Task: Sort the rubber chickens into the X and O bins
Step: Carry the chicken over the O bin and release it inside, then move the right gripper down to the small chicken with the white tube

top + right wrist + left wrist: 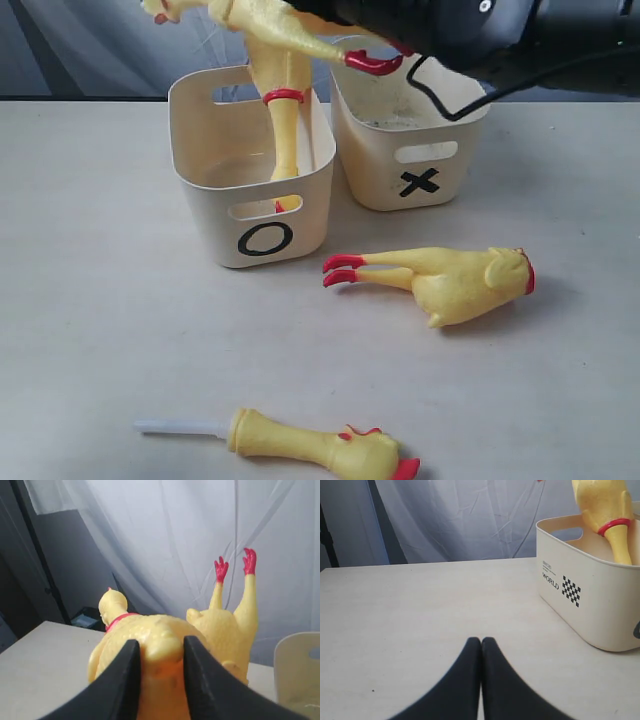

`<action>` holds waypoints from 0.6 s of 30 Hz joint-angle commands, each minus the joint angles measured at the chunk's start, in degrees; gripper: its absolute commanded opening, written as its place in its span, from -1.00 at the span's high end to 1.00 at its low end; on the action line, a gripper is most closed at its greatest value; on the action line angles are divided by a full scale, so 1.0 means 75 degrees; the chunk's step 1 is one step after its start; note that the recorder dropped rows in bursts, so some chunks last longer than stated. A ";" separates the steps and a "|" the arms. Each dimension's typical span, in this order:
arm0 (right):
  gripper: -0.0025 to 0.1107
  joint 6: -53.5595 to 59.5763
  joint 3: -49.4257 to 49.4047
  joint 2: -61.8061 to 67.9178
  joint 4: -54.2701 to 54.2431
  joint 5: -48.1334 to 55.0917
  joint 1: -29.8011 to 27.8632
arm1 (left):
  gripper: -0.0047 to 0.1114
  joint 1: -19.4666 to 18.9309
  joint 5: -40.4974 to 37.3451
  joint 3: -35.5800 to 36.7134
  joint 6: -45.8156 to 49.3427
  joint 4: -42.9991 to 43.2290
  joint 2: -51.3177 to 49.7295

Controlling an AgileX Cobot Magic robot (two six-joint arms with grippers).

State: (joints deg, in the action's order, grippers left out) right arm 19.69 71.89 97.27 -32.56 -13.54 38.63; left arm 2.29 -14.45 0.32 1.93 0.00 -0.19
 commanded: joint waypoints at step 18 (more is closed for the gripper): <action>0.22 -0.0244 0.0140 0.0841 -0.0030 0.0778 0.0360 | 0.92 0.0022 0.0101 -0.0042 -0.0049 0.0000 0.0026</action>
State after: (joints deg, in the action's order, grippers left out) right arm 17.93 72.50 103.48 -32.79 -7.13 40.74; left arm 2.29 -14.45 0.32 1.93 0.00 -0.19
